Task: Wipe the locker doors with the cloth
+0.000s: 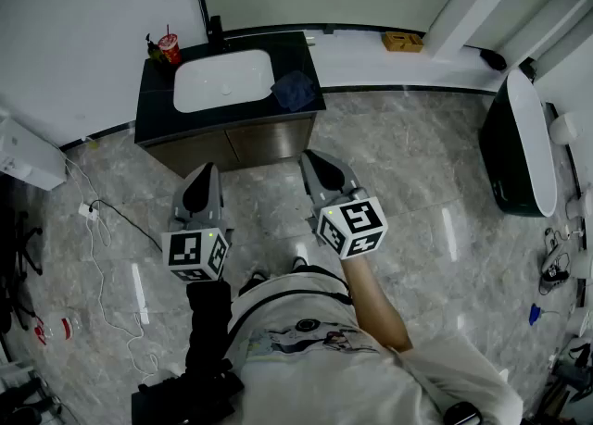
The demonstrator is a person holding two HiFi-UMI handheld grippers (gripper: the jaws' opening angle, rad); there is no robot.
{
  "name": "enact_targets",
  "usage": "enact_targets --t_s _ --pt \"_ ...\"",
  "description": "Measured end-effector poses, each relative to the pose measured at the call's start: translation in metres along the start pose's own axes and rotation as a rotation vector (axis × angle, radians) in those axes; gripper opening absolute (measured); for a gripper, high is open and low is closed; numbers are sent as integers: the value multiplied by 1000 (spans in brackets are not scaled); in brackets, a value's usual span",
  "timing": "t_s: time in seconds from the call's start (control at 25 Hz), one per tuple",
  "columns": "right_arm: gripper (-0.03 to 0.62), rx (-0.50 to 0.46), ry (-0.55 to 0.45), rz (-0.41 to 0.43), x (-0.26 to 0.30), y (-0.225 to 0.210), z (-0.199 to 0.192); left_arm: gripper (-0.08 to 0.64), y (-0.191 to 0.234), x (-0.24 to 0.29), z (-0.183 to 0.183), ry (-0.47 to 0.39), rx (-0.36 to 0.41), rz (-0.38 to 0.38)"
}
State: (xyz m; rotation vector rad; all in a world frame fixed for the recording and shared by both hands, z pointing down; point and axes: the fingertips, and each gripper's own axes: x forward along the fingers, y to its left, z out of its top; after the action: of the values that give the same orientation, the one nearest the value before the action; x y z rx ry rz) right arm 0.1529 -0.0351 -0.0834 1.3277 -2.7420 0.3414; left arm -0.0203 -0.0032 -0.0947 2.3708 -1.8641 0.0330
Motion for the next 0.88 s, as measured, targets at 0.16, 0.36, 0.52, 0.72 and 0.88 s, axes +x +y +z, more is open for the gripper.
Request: enact_targets --t_s 0.16,0.36,0.52,0.72,0.88 --pt "2 -6 -2 -11 4 2 2 -2 4 2 3 -5 4 -9" --pt "2 -8 2 -17 11 6 -2 -1 12 0 0 -5 8 -9" --pt "3 -4 10 -18 17 13 -6 -1 21 -5 -6 7 -1 -13" --pt "5 6 18 -25 24 26 -15 0 38 -18 -16 28 -9 -18" --pt "5 24 40 -44 26 29 -27 0 48 -27 -31 60 -21 -35"
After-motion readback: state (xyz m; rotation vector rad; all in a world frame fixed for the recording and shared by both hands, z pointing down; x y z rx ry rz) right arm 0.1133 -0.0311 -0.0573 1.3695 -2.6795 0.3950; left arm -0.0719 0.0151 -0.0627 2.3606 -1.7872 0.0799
